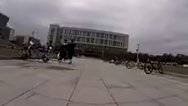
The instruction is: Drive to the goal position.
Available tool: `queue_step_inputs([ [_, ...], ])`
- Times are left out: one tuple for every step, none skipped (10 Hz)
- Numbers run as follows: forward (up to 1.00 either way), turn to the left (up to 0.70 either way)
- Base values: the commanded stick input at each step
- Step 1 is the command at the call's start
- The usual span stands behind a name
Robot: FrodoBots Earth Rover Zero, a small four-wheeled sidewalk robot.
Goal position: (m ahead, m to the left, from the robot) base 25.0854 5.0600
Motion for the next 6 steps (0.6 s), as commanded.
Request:
queue_step_inputs([
  [0.45, 0.00],
  [0.45, 0.00],
  [0.45, 0.00],
  [0.45, 0.00],
  [0.45, 0.00],
  [0.45, 0.00],
])
